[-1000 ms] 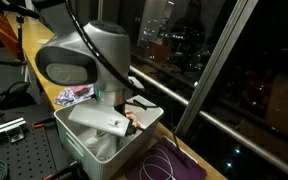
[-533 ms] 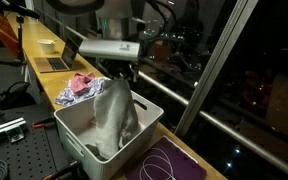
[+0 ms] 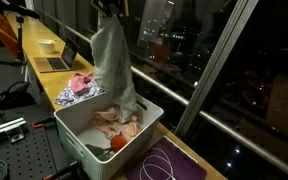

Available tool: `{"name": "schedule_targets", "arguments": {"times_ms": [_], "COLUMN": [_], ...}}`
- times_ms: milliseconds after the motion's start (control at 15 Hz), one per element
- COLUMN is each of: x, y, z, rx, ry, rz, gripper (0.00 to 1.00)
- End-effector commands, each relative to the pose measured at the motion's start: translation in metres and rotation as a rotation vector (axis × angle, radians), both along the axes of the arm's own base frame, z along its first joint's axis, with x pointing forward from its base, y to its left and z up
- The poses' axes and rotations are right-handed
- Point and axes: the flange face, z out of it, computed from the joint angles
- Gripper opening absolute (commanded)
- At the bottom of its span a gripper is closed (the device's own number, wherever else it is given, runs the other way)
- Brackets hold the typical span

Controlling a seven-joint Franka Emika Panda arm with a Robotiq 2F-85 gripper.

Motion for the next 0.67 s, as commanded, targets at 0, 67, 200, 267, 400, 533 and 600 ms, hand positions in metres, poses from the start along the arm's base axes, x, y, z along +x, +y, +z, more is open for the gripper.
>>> {"name": "schedule_targets", "arguments": {"times_ms": [0,67,200,267,400,533,600], "x": [0.001,-0.001,-0.006,-0.007,-0.012,-0.014,-0.015], "y": [0.075,0.1,0.15,0.177,0.215,0.243,0.253], "z": [0.054,0.065,0.078,0.078,0.081,0.085,0.086], "rx": [-0.051,-0.061,-0.081,-0.091,-0.113,-0.133,-0.141], "ry": [-0.031,-0.033,-0.031,-0.027,-0.02,-0.018,-0.018], "rz": [0.085,0.112,0.162,0.183,0.224,0.258,0.272], "gripper": [0.01,0.01,0.01,0.01,0.01,0.01,0.01]}}
